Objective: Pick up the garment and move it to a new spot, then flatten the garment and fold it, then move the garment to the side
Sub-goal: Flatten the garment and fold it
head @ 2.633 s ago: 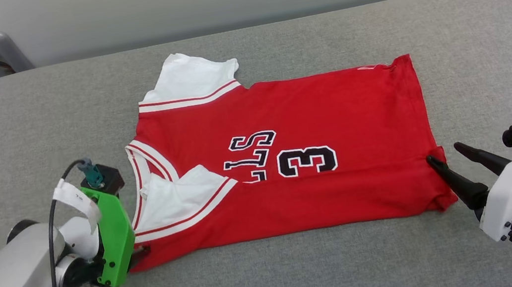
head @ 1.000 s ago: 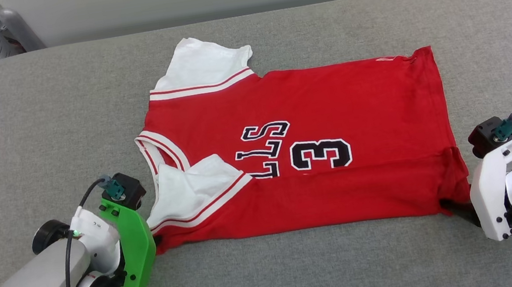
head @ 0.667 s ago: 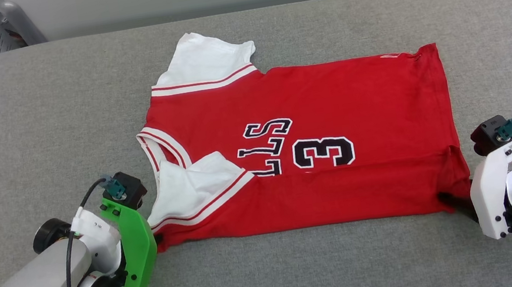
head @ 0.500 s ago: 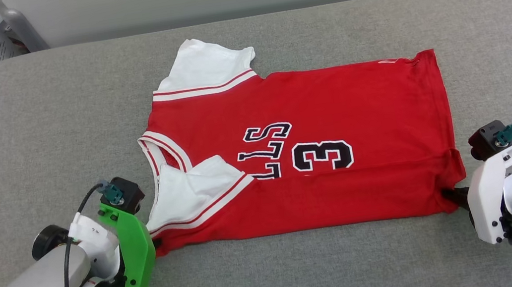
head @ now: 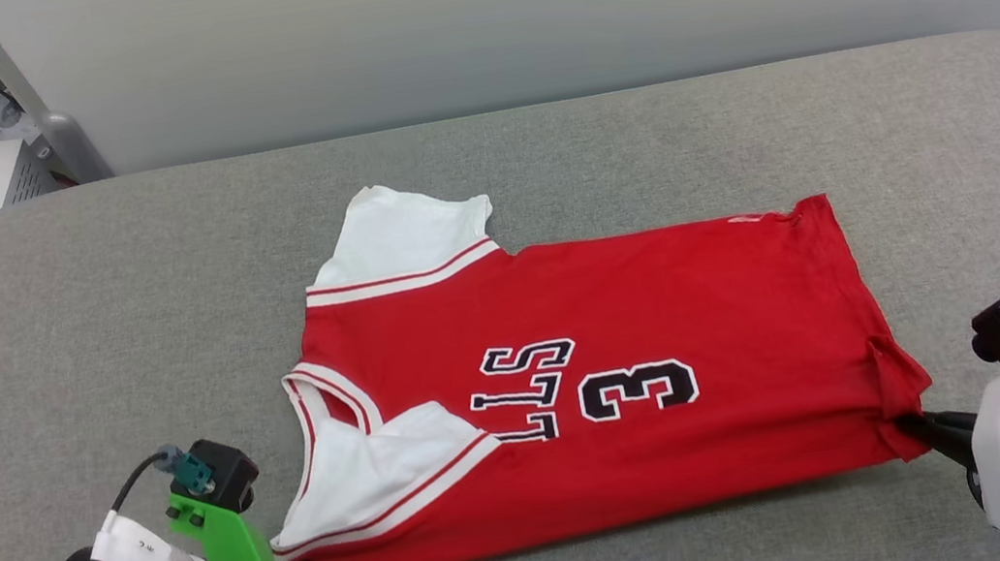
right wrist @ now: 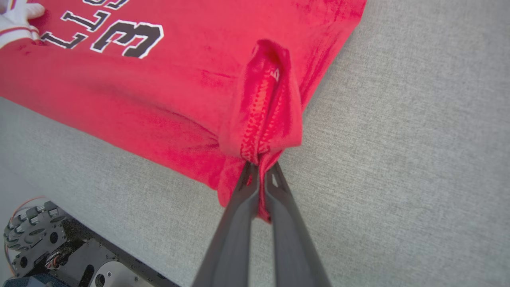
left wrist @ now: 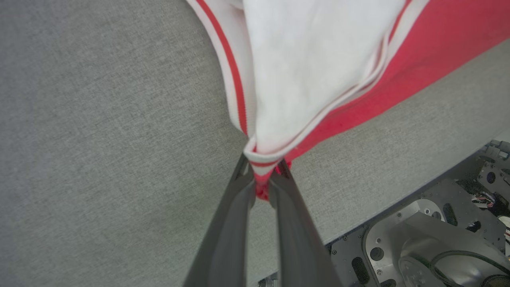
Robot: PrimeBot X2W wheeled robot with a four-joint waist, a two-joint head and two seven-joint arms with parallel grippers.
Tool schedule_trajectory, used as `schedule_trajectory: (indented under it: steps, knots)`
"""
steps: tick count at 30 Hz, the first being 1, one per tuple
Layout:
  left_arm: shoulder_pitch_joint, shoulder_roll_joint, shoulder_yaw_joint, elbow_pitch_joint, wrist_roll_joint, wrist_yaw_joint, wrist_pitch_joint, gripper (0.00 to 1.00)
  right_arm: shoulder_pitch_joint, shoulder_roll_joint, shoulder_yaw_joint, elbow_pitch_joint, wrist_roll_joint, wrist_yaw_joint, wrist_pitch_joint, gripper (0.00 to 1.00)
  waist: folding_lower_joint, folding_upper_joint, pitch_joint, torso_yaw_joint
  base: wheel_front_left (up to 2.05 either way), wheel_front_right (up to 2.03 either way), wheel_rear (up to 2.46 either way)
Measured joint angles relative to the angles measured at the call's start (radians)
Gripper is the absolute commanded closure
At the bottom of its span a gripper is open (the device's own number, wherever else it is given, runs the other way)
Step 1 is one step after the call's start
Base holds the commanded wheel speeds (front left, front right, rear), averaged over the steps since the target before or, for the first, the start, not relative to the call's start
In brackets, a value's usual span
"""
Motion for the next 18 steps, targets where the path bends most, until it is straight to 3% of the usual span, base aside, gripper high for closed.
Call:
schedule_trajectory:
  steps: [7,13,14,15,16,17,18]
  knots:
    - [0.056,0.025,-0.013,-0.063,-0.008,0.039,-0.002,1.0,0.103,-0.025,-0.054,-0.035,0.02,0.0,0.038,1.0,0.0,0.0,-0.004,0.002,0.0,0.0,0.0]
    - [0.064,-0.003,-0.023,-0.018,-0.007,0.047,-0.003,1.0,0.123,0.03,-0.082,0.006,-0.012,0.0,0.053,1.0,0.0,0.0,0.022,0.003,0.0,0.0,0.0]
    - [0.064,-0.01,-0.025,-0.005,-0.003,0.047,-0.006,0.89,0.124,0.038,-0.084,0.016,-0.025,0.0,0.049,1.0,0.0,0.0,0.024,0.003,0.0,0.0,0.0]
    - [0.064,-0.016,-0.025,0.005,-0.001,0.047,-0.011,0.09,0.125,0.048,-0.089,0.025,-0.031,0.0,0.041,0.82,0.0,0.0,0.024,0.004,0.0,0.0,0.0]
    - [0.064,-0.019,-0.025,0.014,-0.001,0.047,-0.016,0.0,0.127,0.057,-0.098,0.031,-0.033,0.0,0.03,0.22,0.0,0.0,0.022,0.004,0.0,0.0,0.0]
    - [0.065,-0.022,-0.023,0.022,-0.003,0.047,-0.02,0.0,0.129,0.067,-0.109,0.036,-0.035,0.0,0.017,0.0,0.0,0.0,0.02,0.004,0.0,0.0,0.0]
    - [0.066,-0.021,-0.023,0.028,-0.004,0.046,-0.02,0.0,0.135,0.073,-0.118,0.036,-0.037,0.0,0.003,0.0,0.0,0.0,0.016,0.005,0.0,0.0,0.0]
